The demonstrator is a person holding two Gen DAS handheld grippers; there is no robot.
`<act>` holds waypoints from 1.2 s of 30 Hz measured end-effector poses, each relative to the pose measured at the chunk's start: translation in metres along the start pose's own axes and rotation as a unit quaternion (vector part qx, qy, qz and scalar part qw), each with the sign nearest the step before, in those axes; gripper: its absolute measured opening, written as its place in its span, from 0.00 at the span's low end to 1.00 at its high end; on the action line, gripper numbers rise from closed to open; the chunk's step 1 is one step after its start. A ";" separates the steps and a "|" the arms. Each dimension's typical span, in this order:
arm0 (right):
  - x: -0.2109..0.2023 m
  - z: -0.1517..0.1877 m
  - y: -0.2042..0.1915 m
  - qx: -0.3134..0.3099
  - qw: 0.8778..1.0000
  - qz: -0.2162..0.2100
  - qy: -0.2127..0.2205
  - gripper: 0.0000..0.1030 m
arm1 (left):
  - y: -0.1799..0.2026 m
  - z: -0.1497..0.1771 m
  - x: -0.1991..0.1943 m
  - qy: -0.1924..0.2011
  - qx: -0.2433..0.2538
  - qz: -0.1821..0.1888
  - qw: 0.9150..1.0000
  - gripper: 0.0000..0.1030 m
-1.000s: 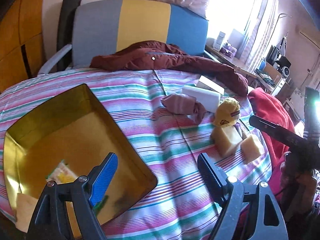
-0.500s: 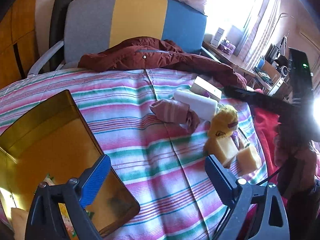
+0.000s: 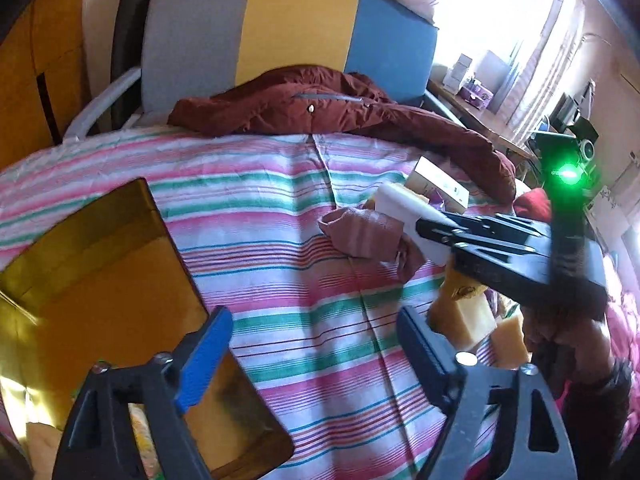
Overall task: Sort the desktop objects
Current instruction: 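Grasp the white eraser block with the right tool while the left tool grasps the pink sock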
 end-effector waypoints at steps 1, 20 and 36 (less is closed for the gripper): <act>0.000 -0.003 0.003 0.011 1.000 -0.005 0.003 0.24 | 0.001 -0.001 0.004 -0.004 -0.007 0.000 1.000 0.68; -0.042 -0.019 0.069 0.198 0.972 -0.069 0.108 0.21 | 0.057 -0.036 0.095 -0.035 0.015 0.024 0.999 0.70; -0.022 -0.010 0.080 0.201 0.976 -0.037 0.072 0.20 | 0.078 -0.029 0.159 -0.067 0.082 0.025 0.994 0.61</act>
Point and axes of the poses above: each gripper's, at about its wrist camera, not at the fingertips, and x roughly the way its jaws point, y to its right, z to its underside, the point moved 1 cm from there along x, roughly the way its jaws point, and after that the axes turned 13 degrees about y, right-handed, at the moved point
